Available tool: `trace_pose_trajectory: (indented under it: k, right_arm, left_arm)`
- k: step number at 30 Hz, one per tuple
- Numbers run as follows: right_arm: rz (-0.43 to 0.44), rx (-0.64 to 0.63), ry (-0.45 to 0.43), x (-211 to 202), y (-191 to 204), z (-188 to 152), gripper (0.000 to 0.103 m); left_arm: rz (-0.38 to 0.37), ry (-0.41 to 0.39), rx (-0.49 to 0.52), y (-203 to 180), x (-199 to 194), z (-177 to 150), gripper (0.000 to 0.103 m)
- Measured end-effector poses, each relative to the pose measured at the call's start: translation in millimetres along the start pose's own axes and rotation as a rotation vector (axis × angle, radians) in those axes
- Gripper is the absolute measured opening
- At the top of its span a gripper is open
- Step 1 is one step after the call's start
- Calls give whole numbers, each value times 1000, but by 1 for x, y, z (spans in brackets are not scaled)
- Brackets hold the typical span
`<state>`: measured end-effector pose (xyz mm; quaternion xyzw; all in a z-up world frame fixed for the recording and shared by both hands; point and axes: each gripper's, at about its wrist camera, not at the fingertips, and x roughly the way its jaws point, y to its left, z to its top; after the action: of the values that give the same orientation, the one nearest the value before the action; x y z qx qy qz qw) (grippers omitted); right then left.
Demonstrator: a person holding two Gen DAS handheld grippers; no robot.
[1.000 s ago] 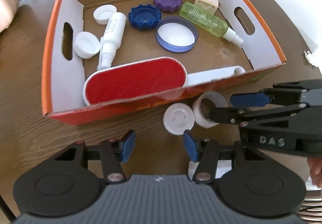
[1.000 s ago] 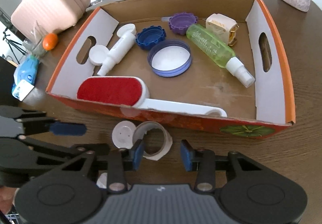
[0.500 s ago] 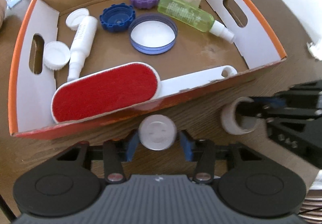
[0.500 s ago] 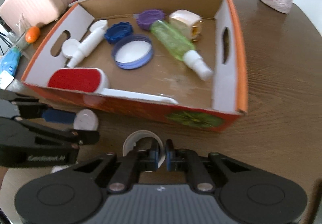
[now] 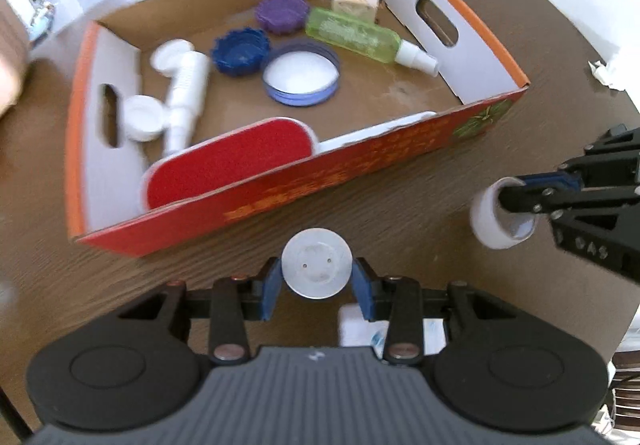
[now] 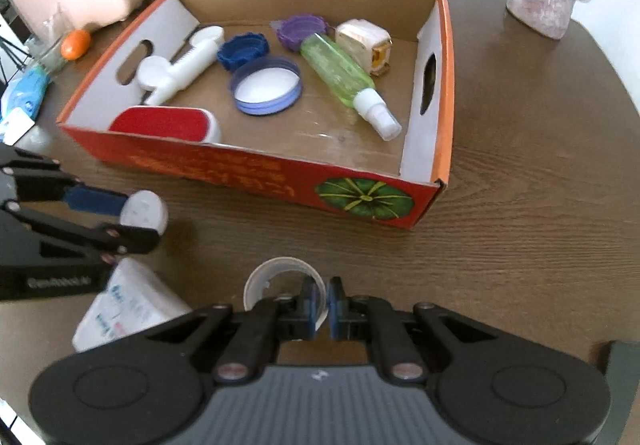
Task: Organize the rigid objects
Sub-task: 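Carry the white cap and white ring over the box with both tools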
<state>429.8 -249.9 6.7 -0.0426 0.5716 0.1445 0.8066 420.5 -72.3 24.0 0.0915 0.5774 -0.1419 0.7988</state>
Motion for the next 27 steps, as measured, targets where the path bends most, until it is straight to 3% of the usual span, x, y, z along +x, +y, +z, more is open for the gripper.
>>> trace_pose_trajectory:
  k: [6, 12, 19, 27]
  right_arm:
    - [-6, -9, -59, -54, 13, -4, 6]
    - [-23, -41, -84, -92, 30, 2, 6]
    - [-24, -63, -87, -109, 39, 28, 6]
    - [-23, -81, -72, -91, 38, 79, 6]
  left_arm:
    - [36, -66, -3, 11, -62, -15, 39]
    - [52, -92, -1, 14, -98, -15, 39]
    - [74, -114, -13, 23, -115, 9, 39]
    - [66, -111, -33, 42, -101, 58, 39]
